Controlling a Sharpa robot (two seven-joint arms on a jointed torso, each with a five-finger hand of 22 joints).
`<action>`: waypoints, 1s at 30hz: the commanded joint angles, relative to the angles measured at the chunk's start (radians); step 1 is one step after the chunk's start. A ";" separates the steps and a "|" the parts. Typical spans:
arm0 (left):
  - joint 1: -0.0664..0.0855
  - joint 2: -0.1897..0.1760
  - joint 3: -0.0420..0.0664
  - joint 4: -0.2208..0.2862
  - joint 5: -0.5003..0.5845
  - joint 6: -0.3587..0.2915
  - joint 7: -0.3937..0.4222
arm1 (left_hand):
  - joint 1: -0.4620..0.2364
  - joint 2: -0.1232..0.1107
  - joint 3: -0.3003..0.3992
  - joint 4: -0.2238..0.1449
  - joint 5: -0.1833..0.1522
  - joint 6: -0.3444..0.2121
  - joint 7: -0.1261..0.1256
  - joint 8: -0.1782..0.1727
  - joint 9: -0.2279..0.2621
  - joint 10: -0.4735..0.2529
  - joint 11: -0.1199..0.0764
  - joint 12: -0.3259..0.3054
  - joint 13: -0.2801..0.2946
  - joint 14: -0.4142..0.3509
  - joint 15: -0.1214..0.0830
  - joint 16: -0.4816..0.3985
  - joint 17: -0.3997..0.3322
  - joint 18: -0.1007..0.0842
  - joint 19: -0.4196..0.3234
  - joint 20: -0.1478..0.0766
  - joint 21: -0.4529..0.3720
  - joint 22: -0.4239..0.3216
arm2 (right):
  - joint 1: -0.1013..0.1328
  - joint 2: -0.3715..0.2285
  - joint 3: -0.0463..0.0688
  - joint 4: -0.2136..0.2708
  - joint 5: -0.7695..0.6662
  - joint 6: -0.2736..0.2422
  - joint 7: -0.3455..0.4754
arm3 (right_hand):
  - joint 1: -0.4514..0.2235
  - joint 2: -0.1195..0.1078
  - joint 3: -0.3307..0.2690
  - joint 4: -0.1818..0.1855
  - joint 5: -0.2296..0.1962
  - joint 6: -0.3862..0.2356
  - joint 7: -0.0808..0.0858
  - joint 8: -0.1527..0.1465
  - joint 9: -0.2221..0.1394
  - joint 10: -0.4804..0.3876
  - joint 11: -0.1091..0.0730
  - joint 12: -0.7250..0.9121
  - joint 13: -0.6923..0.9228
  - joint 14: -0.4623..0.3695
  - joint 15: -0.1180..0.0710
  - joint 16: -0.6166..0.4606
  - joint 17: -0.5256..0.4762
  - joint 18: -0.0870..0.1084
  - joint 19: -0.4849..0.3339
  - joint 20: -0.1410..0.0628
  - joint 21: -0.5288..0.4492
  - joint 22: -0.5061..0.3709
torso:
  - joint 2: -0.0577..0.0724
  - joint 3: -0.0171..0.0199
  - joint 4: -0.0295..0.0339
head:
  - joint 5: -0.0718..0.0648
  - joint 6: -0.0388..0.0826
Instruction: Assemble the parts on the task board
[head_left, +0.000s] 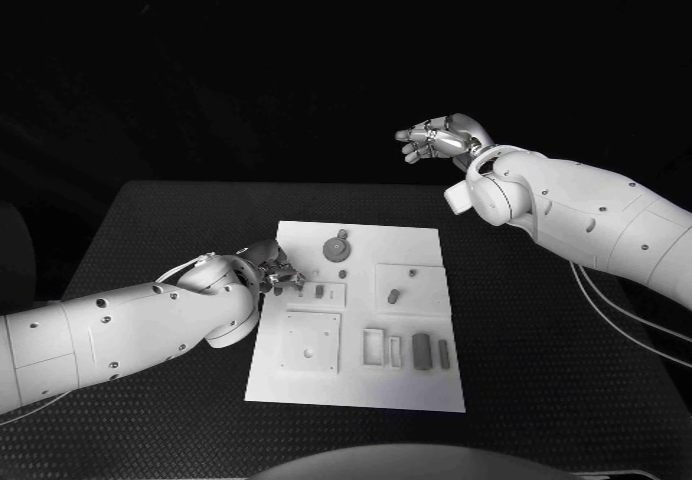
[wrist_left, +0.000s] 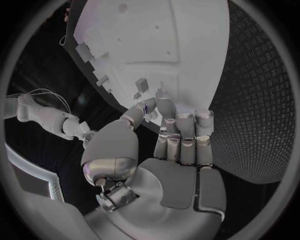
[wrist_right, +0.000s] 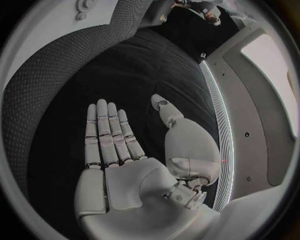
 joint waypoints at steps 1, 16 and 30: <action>-0.004 0.004 0.000 0.000 -0.012 -0.008 0.014 | 0.023 0.015 0.005 0.000 0.003 0.097 -0.075 0.004 0.168 0.032 -0.073 0.005 0.001 0.079 -0.101 0.006 -0.001 0.021 0.005 -0.134 0.006 0.014 | 0.000 0.000 0.000 0.001 0.001 0.013 0.008 | -0.004 0.006 0.001 0.006 0.004 -0.007 0.033 0.003 -0.001 0.006 0.002 -0.004 -0.001 -0.003 0.007 -0.005 0.001 0.008 -0.004 0.004 -0.004 0.001 | 0.000 -0.0003 0.0004 | -0.001 -0.001; -0.011 0.013 0.000 -0.010 -0.017 0.023 0.008 | 0.023 0.016 0.005 0.000 0.002 0.097 -0.076 0.004 0.168 0.032 -0.074 0.006 0.001 0.079 -0.102 0.006 -0.003 0.021 0.006 -0.135 0.006 0.014 | 0.000 0.002 0.000 0.000 0.001 0.014 0.008 | -0.003 0.007 0.001 0.007 0.004 -0.007 0.033 0.004 -0.001 0.006 0.002 -0.004 -0.001 -0.003 0.007 -0.005 0.001 0.008 -0.004 0.004 -0.005 0.002 | 0.000 0.0002 -0.0002 | -0.002 -0.005; -0.015 0.013 0.000 -0.010 -0.020 0.036 0.003 | 0.023 0.015 0.005 0.000 0.002 0.097 -0.076 0.003 0.168 0.031 -0.074 0.006 0.000 0.079 -0.103 0.006 -0.003 0.021 0.007 -0.135 0.006 0.013 | 0.000 0.000 0.000 0.000 0.001 0.014 0.008 | -0.003 0.006 0.001 0.007 0.004 -0.007 0.033 0.004 -0.002 0.006 0.002 -0.004 -0.001 -0.003 0.007 -0.005 0.001 0.008 -0.004 0.004 -0.006 0.002 | 0.000 0.0000 0.0011 | -0.003 -0.008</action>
